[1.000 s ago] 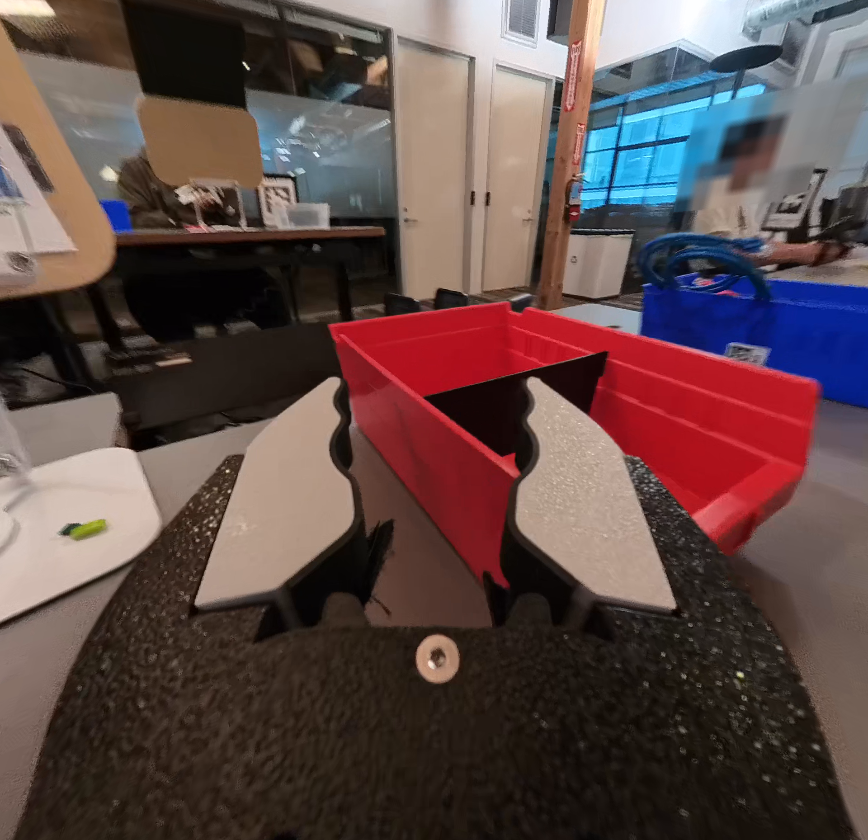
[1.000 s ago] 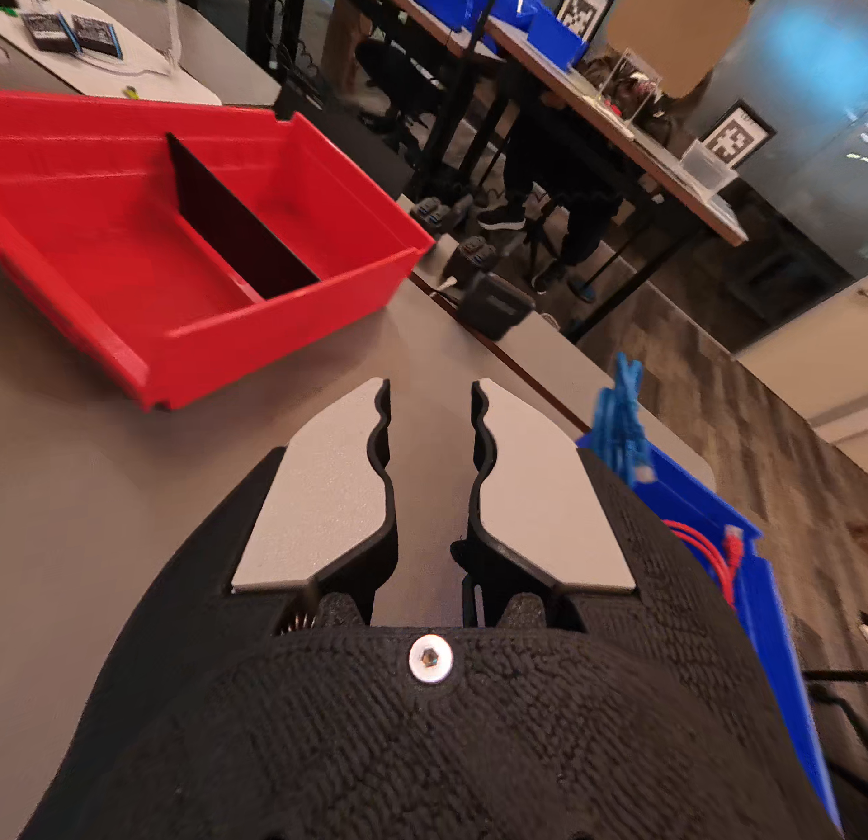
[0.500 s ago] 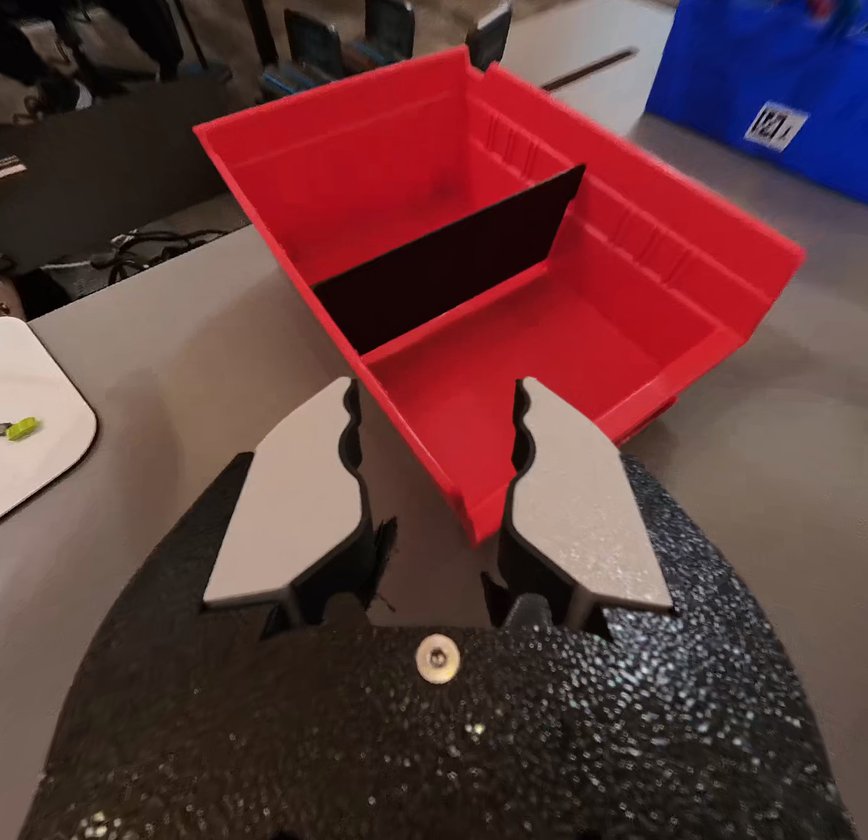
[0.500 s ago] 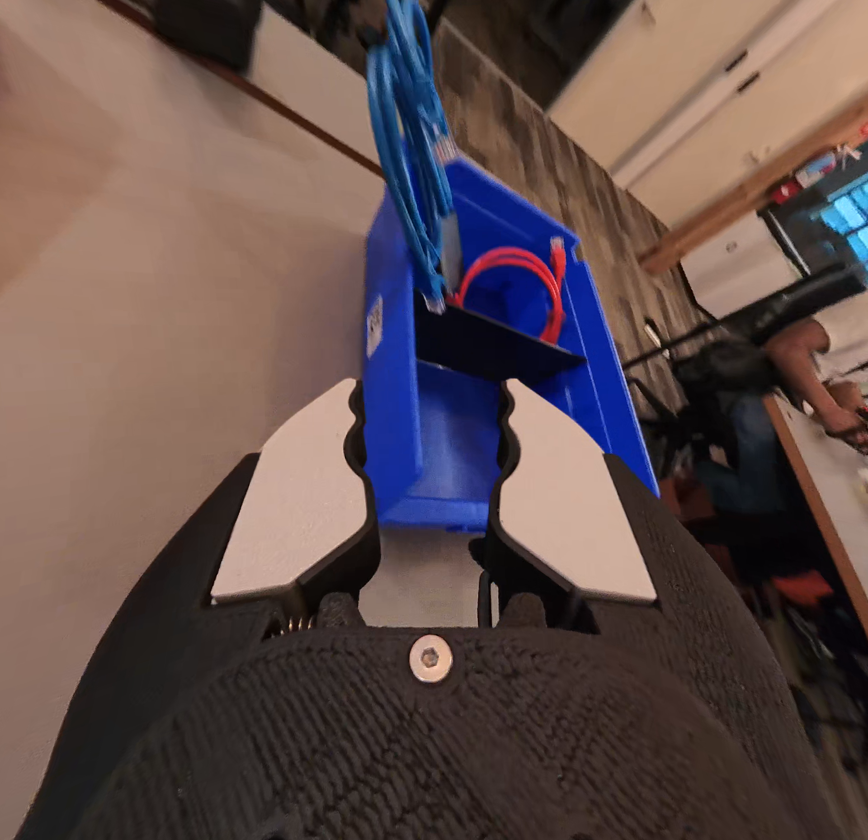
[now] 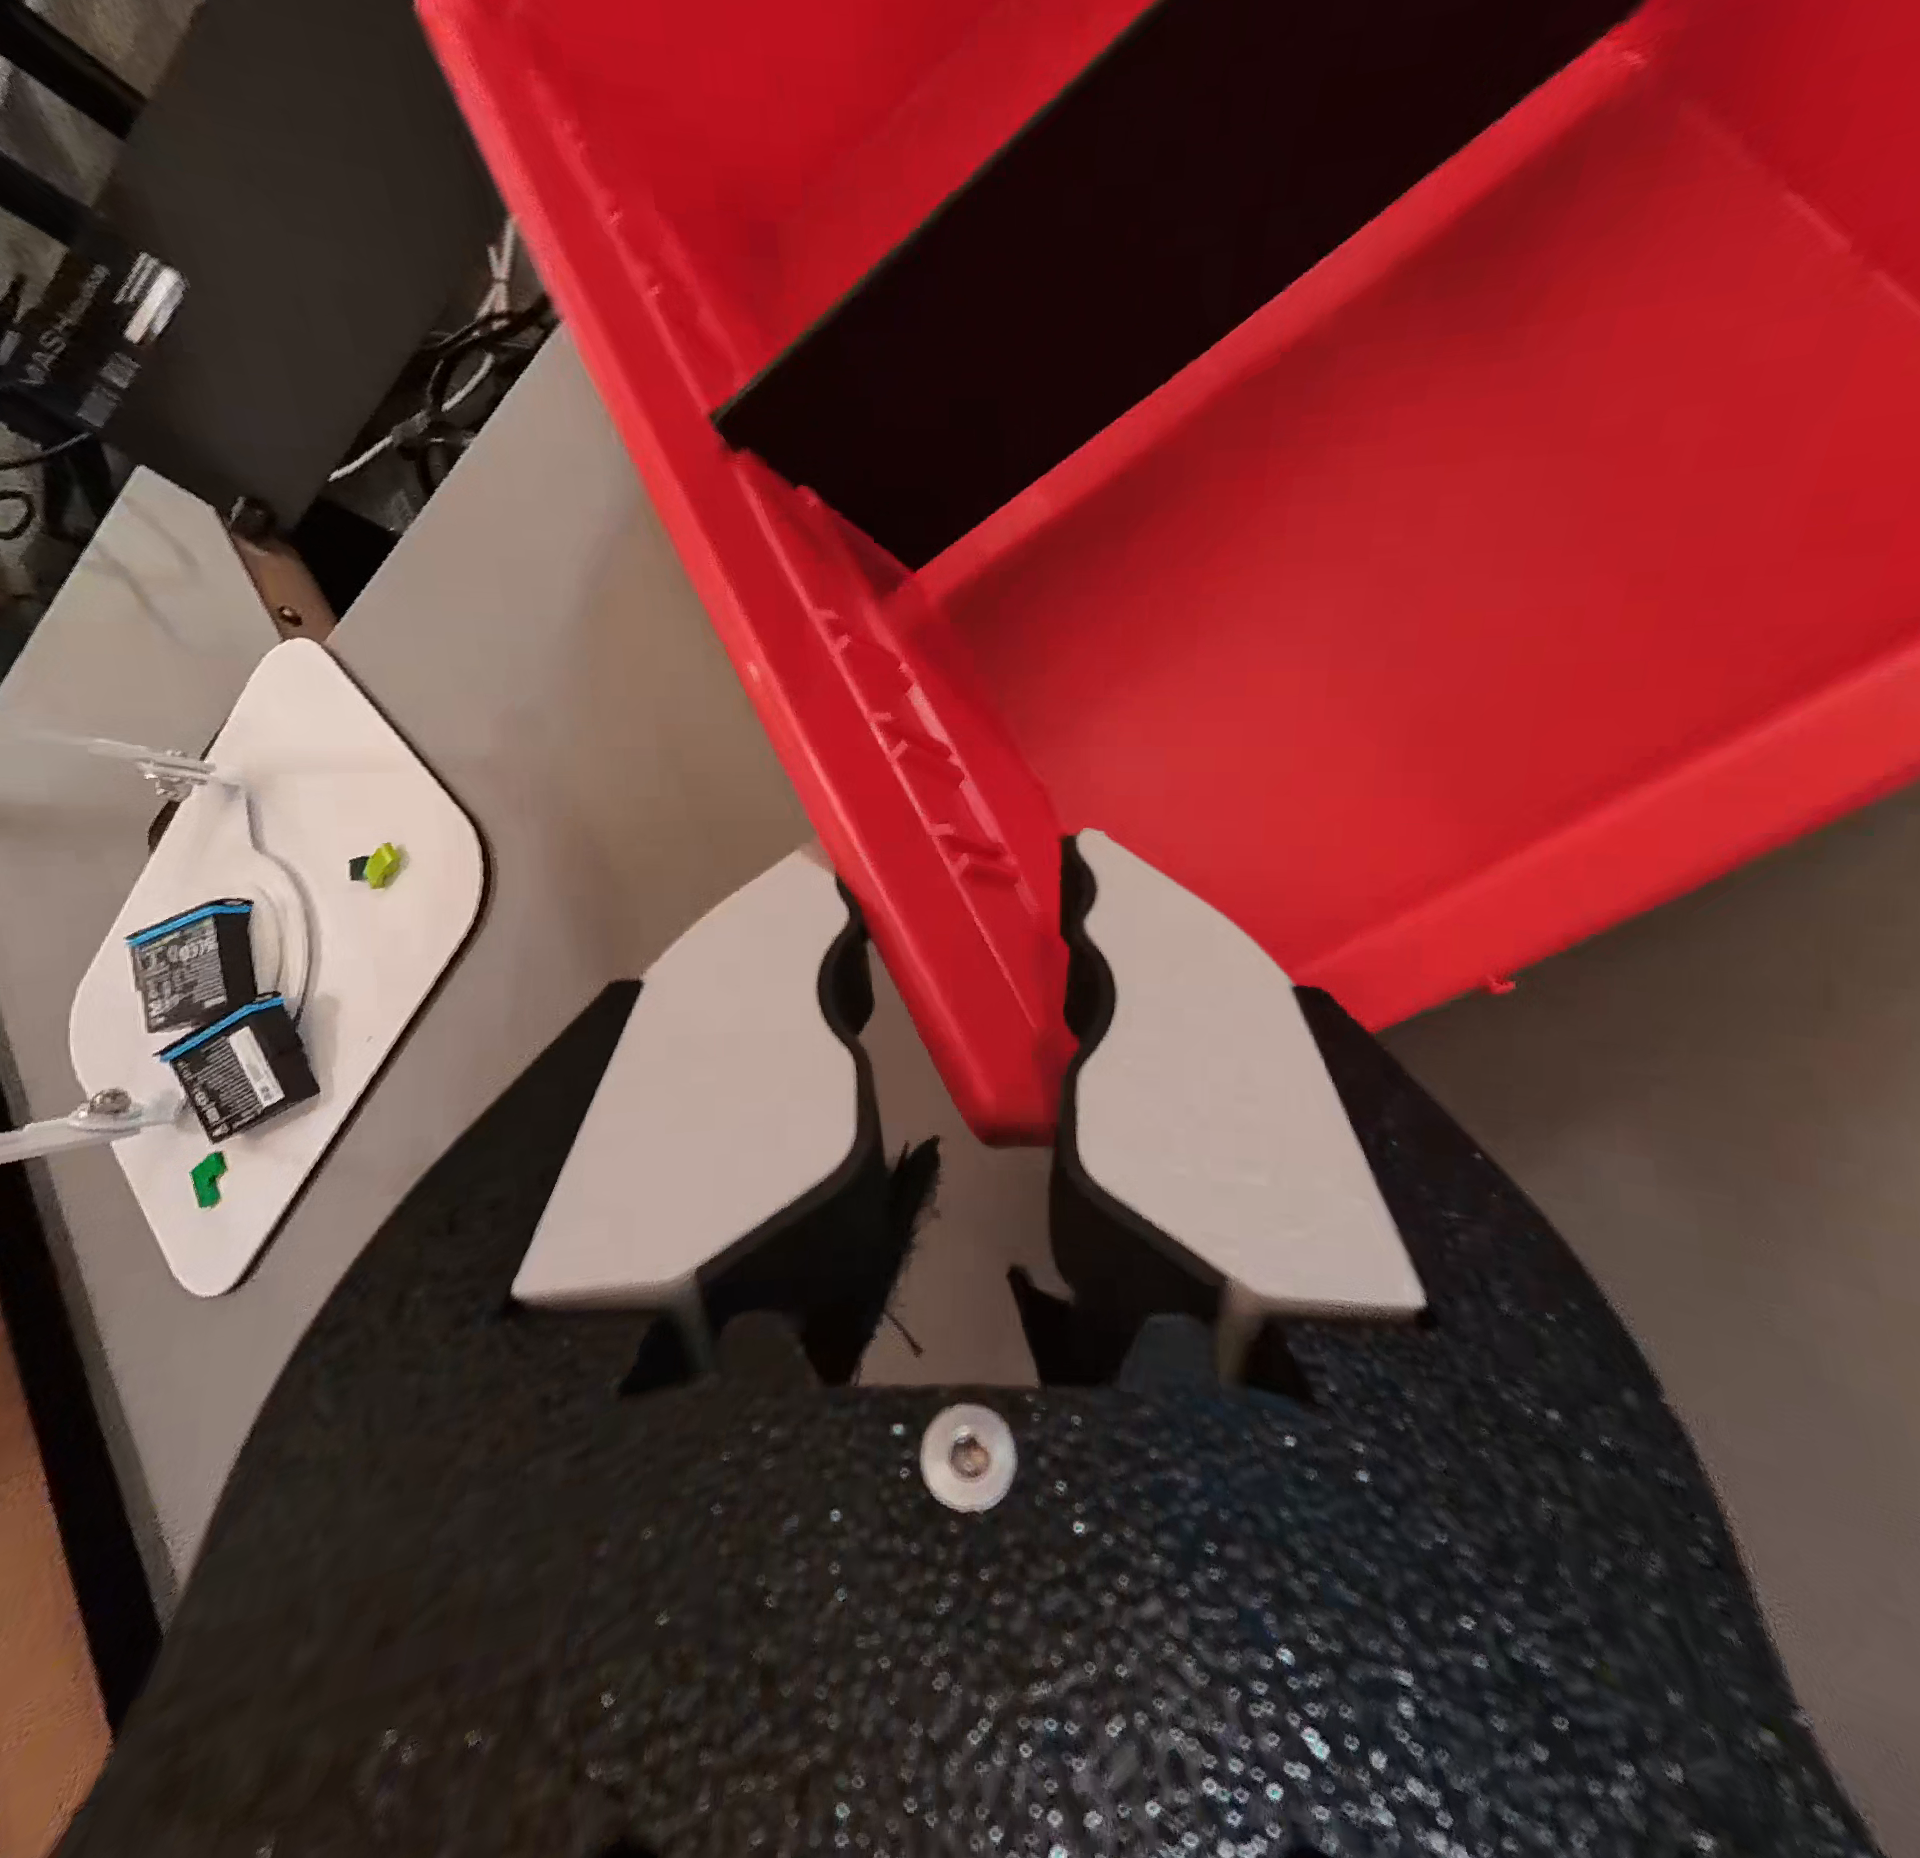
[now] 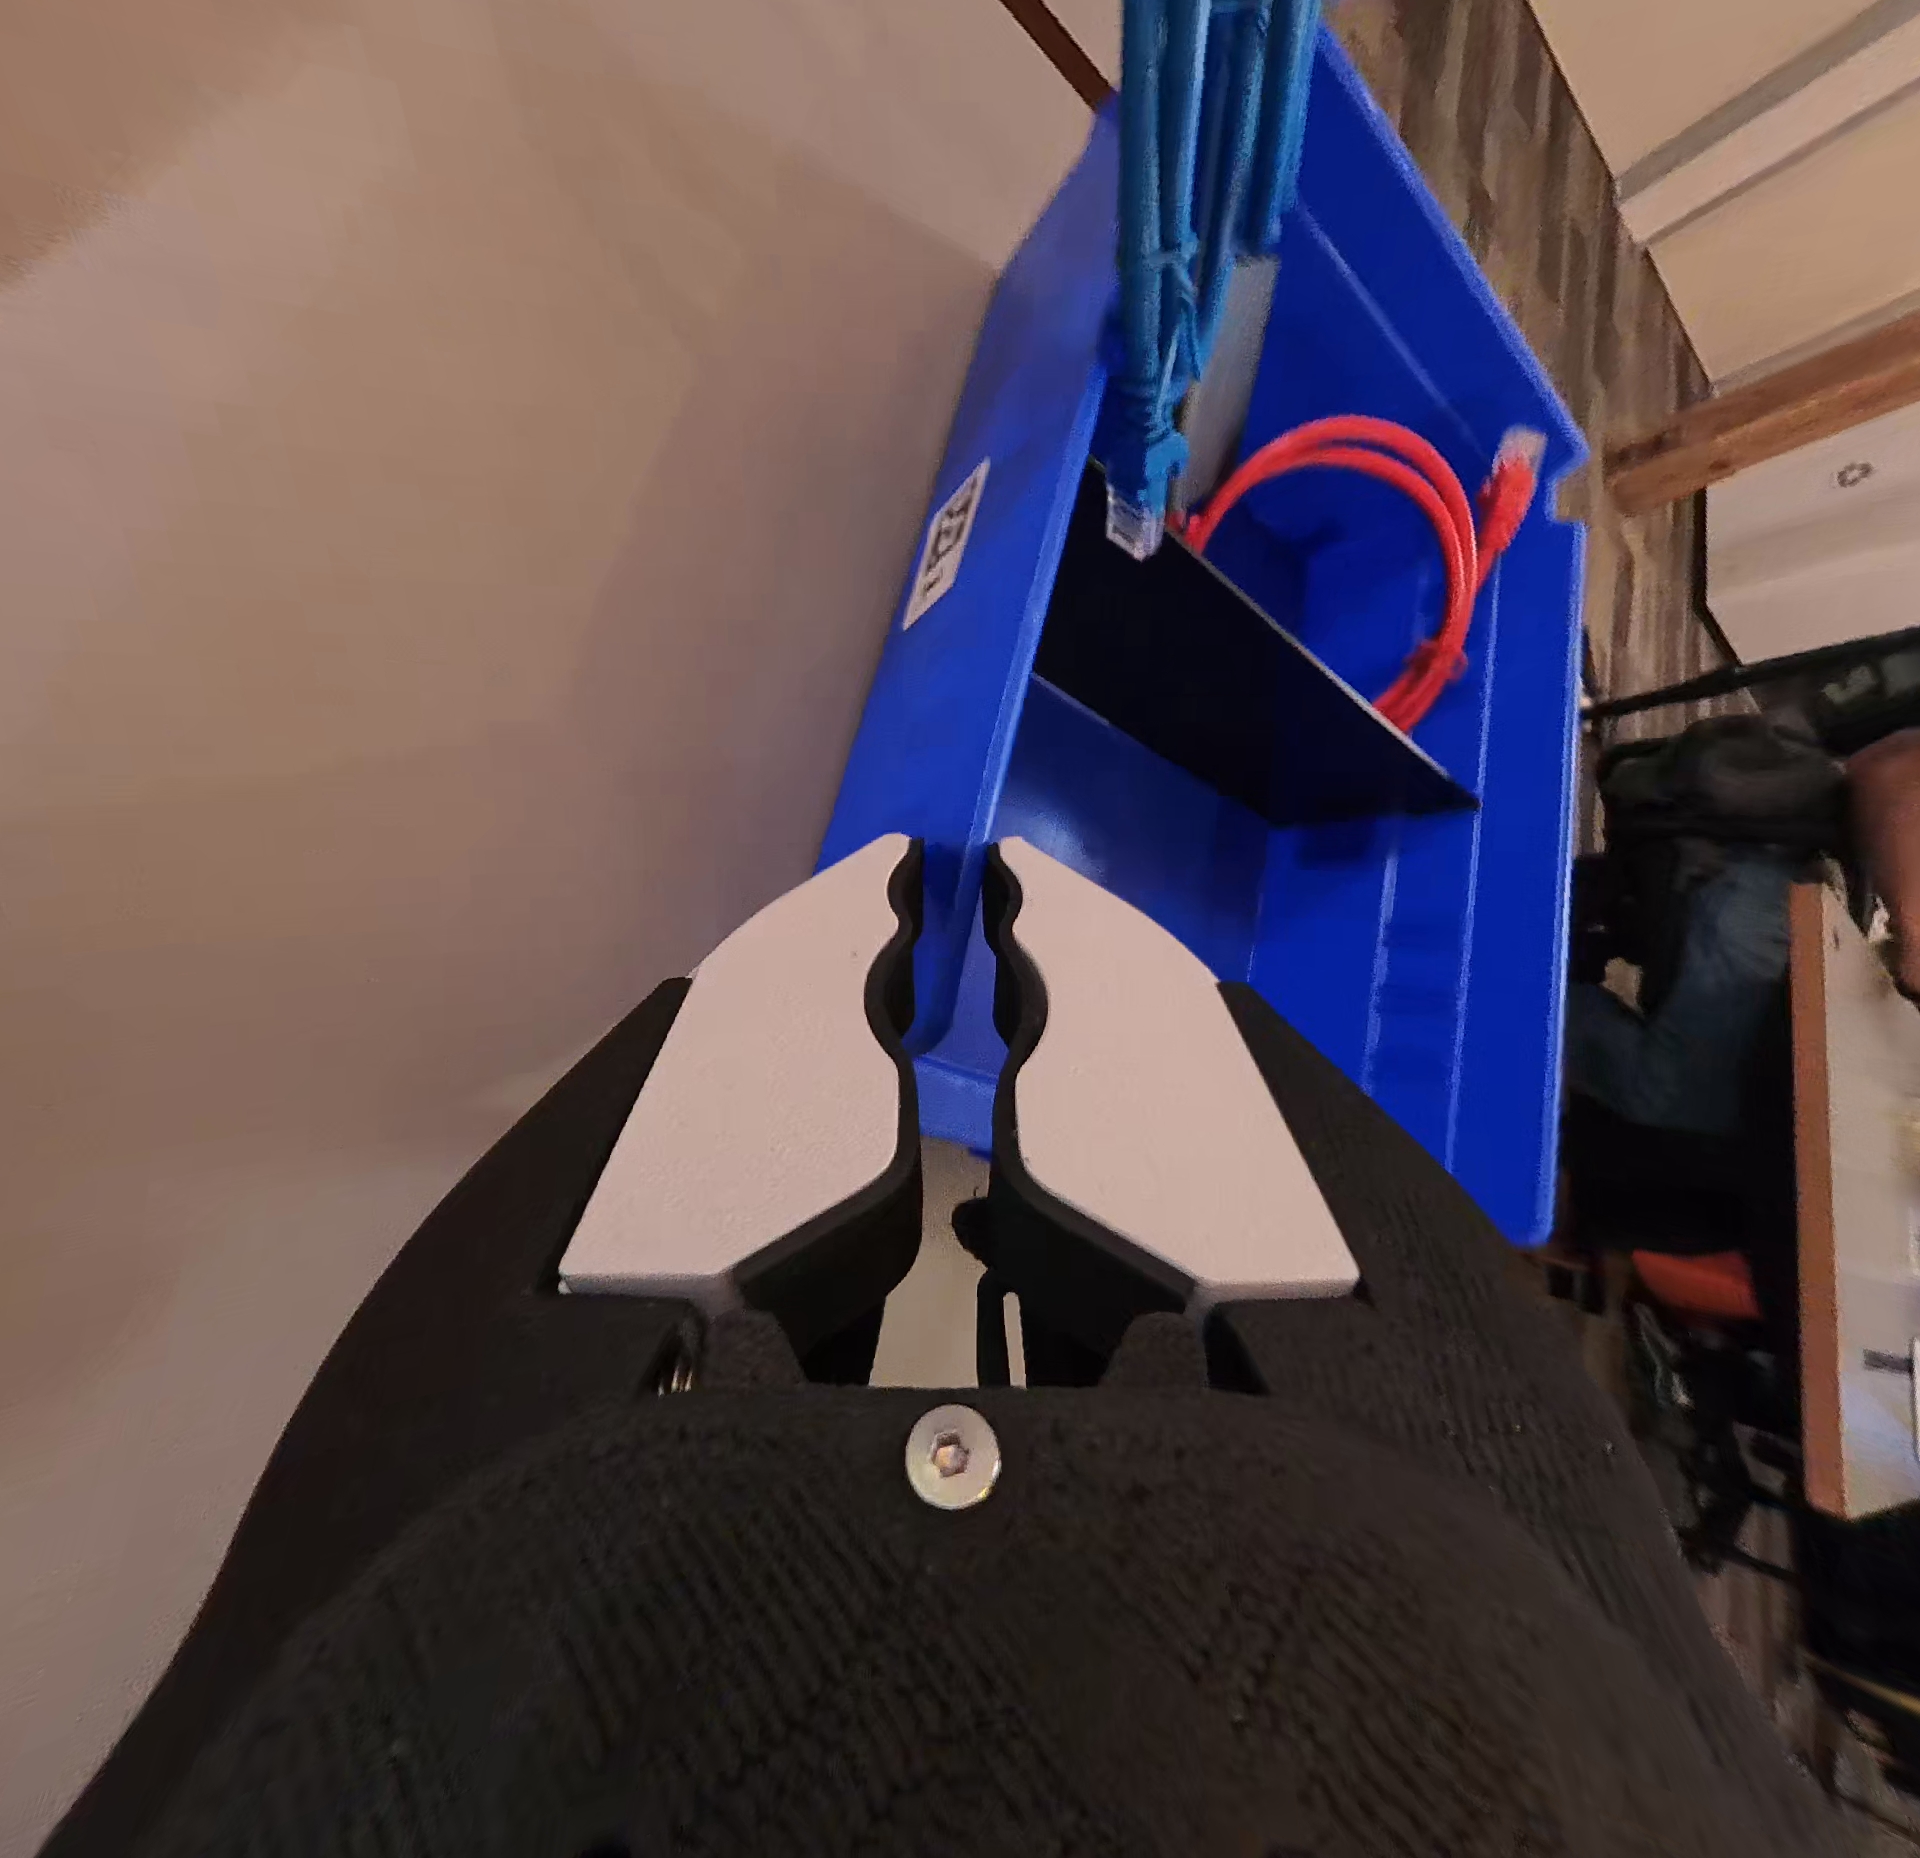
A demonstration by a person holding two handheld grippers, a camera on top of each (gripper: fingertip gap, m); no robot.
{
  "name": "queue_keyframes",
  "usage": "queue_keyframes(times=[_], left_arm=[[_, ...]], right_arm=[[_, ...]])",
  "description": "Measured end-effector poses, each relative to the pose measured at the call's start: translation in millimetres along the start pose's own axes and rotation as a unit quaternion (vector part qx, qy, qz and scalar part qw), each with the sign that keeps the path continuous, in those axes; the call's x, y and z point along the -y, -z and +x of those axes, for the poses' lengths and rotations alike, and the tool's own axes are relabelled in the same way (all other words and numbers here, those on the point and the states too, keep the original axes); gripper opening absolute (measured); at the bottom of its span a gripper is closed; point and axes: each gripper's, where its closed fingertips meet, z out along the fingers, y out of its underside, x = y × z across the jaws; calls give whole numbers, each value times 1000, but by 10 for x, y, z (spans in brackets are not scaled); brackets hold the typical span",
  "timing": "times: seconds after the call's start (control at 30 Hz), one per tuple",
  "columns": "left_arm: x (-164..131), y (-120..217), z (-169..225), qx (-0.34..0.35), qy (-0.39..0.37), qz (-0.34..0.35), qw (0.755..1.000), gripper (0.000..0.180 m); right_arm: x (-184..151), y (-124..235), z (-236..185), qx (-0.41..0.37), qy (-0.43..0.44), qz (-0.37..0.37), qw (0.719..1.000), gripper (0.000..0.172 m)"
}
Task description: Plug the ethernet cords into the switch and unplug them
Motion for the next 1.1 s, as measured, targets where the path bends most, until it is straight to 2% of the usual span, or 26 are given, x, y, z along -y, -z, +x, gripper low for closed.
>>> queue_keyframes(times=[0.03, 0.07, 0.17, 0.33, 0.47, 0.67, 1.1], left_arm=[[-7, 8, -31, 7, 2, 3, 1000, 27], [-21, 21, -66, 15, 2, 5, 1000, 20], [-72, 58, -88, 11, 6, 19, 1000, 16], [-307, 257, -174, -7, 67, 51, 996, 10], [-629, 516, -286, -10, 128, 76, 989, 6], [-1149, 973, -401, 28, 164, 78, 983, 5], [-2047, 1623, -257, 77, 245, 60, 965, 5]], right_arm=[[41, 33, -73, 2, 7, 6, 1000, 9], [85, 70, -151, 3, 15, 11, 1000, 9], [189, 194, -371, 3, 19, 22, 1000, 9], [297, 401, -684, 2, 10, 40, 999, 9], [457, 531, -959, -2, 21, 52, 998, 9], [889, 708, -1512, 17, 65, 94, 993, 13], [1702, 1038, -2607, 96, 159, 186, 965, 16]])
